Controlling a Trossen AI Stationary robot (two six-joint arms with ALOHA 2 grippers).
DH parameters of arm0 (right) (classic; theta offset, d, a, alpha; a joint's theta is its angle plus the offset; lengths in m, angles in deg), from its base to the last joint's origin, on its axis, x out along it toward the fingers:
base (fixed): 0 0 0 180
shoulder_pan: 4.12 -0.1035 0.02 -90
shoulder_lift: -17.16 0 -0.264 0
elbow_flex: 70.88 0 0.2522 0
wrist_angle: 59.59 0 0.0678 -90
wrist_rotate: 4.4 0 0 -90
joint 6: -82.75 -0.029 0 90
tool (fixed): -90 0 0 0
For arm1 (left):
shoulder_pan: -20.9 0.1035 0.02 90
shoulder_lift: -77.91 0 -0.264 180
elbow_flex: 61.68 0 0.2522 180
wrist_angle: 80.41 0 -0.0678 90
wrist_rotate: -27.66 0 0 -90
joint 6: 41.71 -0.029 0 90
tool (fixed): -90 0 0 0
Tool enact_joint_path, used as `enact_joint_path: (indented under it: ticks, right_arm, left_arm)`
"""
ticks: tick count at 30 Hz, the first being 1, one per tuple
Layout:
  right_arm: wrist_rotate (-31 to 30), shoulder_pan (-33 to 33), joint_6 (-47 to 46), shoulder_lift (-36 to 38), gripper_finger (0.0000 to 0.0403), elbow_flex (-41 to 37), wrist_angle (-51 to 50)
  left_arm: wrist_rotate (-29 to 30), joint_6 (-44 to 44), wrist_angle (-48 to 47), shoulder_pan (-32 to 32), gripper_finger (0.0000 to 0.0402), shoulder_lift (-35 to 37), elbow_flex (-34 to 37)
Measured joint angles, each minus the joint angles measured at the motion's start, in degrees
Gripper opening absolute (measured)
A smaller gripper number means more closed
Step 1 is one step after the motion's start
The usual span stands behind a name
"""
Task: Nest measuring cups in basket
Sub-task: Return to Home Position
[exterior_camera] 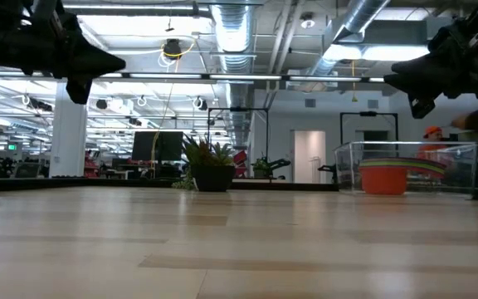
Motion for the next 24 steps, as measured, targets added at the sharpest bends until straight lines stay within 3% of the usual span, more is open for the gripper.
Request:
enact_joint_path:
  ticks: [6, 13, 16, 24]
  right_arm:
    - [0.03, 1.47, 0.00, -0.01, 0.0139, 0.00, -0.23]
    - [-0.07, 1.99, 0.28, -0.01, 0.0137, -0.02, -0.12]
    - [-0.30, 2.27, 0.28, -0.01, 0.0137, -0.02, -0.11]
    - [-1.42, 2.30, 1.40, -0.03, 0.0138, -0.04, -0.25]
  left_arm:
    - [1.45, -0.04, -7.65, -0.02, 0.0000, 10.15, -0.05]
    - [0.76, 1.33, -5.82, -0.04, 0.0000, 8.58, 1.77]
    - [1.43, 2.29, 3.06, -0.08, 0.0000, 9.64, 7.00]
    - [1.29, -0.10, 2.93, -0.82, 0.0000, 9.81, 7.37]
